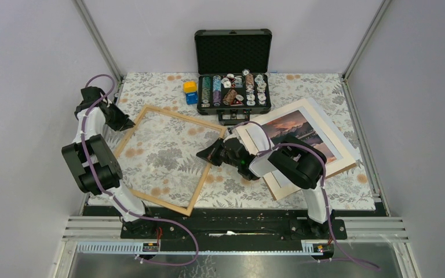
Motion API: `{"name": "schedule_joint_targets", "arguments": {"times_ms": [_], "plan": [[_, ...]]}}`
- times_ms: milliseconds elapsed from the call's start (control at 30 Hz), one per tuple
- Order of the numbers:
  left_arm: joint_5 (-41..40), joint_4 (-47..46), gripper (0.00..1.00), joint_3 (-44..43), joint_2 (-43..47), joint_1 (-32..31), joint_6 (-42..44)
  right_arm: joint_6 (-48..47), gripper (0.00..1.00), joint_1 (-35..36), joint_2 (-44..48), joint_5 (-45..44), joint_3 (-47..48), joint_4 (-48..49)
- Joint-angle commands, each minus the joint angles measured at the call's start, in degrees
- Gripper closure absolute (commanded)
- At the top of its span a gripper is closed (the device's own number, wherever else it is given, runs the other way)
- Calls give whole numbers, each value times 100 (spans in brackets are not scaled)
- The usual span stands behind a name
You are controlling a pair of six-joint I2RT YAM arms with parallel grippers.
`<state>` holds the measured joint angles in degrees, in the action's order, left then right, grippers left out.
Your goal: Put the photo into the frame
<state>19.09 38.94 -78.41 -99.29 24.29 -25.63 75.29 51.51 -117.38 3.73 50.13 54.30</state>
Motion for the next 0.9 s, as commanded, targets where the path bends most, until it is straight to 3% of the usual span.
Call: {"name": "schedule_joint_targets", "arguments": {"times_ms": [0, 867], "plan": [[81, -279, 81, -177, -62, 24, -99, -76, 100, -74, -103, -135, 284, 117], [14, -652, 77, -254, -742, 32, -188, -262, 100, -142, -465, -212, 665, -131]]}}
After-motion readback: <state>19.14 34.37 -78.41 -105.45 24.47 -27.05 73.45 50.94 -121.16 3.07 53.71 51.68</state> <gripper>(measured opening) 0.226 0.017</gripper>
